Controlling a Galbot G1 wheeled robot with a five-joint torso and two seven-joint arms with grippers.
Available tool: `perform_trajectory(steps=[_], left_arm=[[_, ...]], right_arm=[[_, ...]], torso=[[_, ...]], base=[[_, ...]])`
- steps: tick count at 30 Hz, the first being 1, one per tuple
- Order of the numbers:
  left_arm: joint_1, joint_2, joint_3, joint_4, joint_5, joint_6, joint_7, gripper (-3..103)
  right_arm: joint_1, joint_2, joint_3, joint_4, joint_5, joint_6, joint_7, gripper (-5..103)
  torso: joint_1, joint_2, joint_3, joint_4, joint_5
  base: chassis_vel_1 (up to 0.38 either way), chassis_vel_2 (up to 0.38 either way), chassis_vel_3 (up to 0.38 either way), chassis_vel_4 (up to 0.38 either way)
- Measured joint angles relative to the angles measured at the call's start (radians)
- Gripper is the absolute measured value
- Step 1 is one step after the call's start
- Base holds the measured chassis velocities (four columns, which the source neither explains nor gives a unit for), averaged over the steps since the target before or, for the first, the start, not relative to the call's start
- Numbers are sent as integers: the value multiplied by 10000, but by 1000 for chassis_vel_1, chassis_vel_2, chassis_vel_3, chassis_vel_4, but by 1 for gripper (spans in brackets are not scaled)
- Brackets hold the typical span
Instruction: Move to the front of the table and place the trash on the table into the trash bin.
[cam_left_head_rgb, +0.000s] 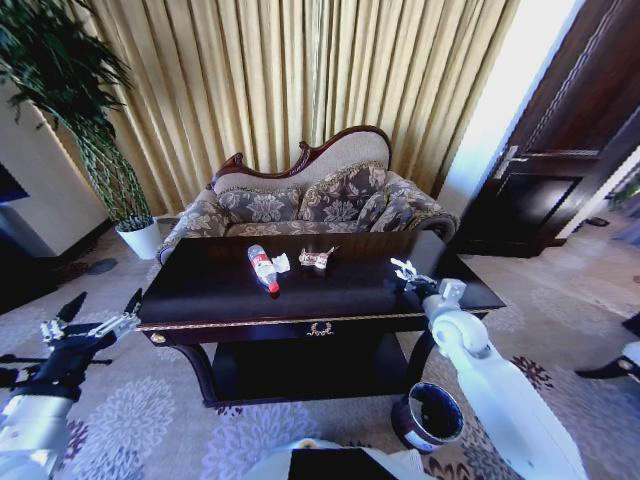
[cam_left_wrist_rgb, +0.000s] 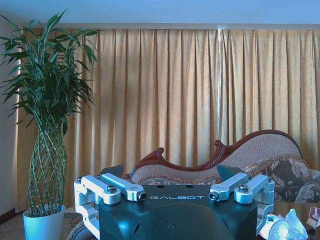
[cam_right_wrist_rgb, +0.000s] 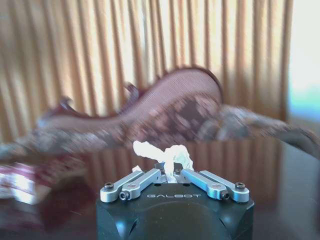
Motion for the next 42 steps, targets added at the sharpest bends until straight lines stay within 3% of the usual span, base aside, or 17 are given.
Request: perform_trajectory(steps=[6, 15, 21, 23, 25, 42], left_arm=[[-7, 28, -25, 40, -23, 1, -24, 100], [6, 177, -151, 81, -202, 62, -41, 100], [1, 182, -171, 11, -262, 332, -260, 100], [-7, 180, -274, -139, -331, 1117, -785, 100], [-50, 181, -323, -164, -341, 1370, -951, 100], [-107, 277, -413, -181, -305, 1464, -902, 100]], right_arm=[[-916, 372, 203, 1466, -532, 372, -218, 0], [-2852, 1194, 203, 2999, -2425, 882, -661, 0], [-3214, 1433, 155, 3238, -2560, 891, -665, 0], [-3308, 1487, 153, 3290, -2564, 891, -667, 0], [-3350, 1491, 168, 3347, -2565, 890, -666, 0], [-3371, 1533, 206, 3387, -2563, 821, -643, 0]], torso=[[0, 0, 0, 1, -1], [0, 1, 0, 0, -1], [0, 1, 0, 0, -1], [0, 1, 0, 2, 1], [0, 1, 0, 2, 0], [2, -1, 2, 1, 0]], base=[[0, 0, 0, 0], [0, 0, 0, 0], [0, 0, 0, 0], [0, 0, 0, 0], [0, 0, 0, 0], [0, 0, 0, 0]])
